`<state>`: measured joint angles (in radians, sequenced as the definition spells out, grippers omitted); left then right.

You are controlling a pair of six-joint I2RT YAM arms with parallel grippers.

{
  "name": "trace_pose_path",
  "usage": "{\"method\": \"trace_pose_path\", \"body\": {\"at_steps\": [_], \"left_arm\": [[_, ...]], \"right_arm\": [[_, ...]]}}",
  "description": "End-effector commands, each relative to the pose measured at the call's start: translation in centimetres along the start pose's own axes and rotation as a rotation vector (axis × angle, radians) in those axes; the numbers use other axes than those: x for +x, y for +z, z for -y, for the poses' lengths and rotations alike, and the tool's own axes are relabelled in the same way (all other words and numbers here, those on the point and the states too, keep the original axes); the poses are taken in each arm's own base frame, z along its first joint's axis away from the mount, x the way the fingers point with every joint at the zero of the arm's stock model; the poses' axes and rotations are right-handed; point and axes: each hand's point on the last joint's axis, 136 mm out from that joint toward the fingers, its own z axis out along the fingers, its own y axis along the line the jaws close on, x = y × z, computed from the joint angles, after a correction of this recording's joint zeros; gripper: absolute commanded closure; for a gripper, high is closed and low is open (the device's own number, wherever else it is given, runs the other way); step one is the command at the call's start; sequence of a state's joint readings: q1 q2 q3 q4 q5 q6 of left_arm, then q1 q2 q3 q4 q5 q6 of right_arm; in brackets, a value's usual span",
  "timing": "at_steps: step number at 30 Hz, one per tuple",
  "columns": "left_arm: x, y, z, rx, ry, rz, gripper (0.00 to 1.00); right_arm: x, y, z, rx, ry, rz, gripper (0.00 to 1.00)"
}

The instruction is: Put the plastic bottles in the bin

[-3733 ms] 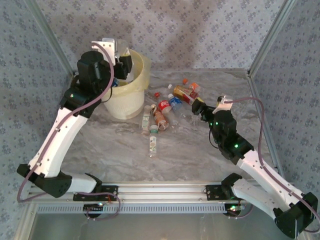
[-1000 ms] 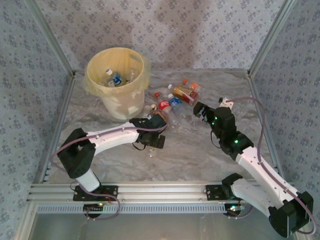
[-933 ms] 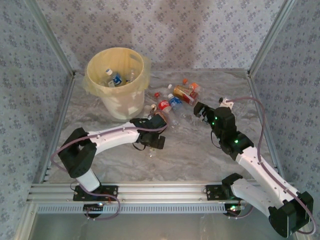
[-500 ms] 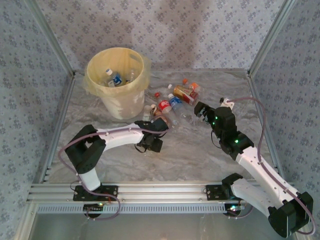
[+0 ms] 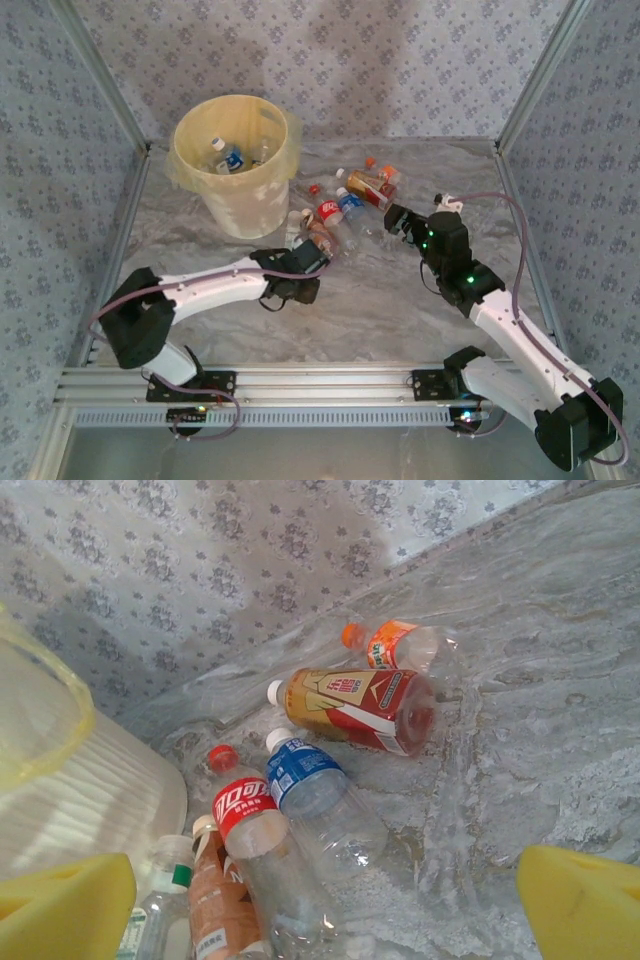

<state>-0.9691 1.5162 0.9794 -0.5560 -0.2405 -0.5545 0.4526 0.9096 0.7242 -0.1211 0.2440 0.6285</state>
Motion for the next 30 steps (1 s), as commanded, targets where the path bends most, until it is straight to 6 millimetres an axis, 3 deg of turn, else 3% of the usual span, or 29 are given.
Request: {"method": "trace_pose_path", "body": {"at_steps": [1,9,17,24,30], "left_arm": [[-2.1,-2.2,-0.3,0.008,0.011,0.122,0.48],[-6.5,-7.7,1.1,0.118,0.042,0.301,0.49],[-11.3,-13.4,3.0,0.226,0.095,0.495,0.49],[-14.9,-17.5,2.7,0.211,0.146,0.647,0.49],[-18.8,-21.8,0.9,0.234,0.078,0.828,0.49]], "right_arm": [[-1.0,-0.2,-1.5,-0.063,-0.060,0.015,0.00],[-1.3,-0.5,-4.1,-0.191,-0.124,0.003,0.00],[-1.1,0.1,-5.0,-0.227,-0.121,-0.017,0.00],[-1.6,-0.4,-6.7,-0.304,-0.127,-0.012,0.00],[-1.4,-1.6,-10.0,-0.488,-0.157,-0.034,0.00]]}}
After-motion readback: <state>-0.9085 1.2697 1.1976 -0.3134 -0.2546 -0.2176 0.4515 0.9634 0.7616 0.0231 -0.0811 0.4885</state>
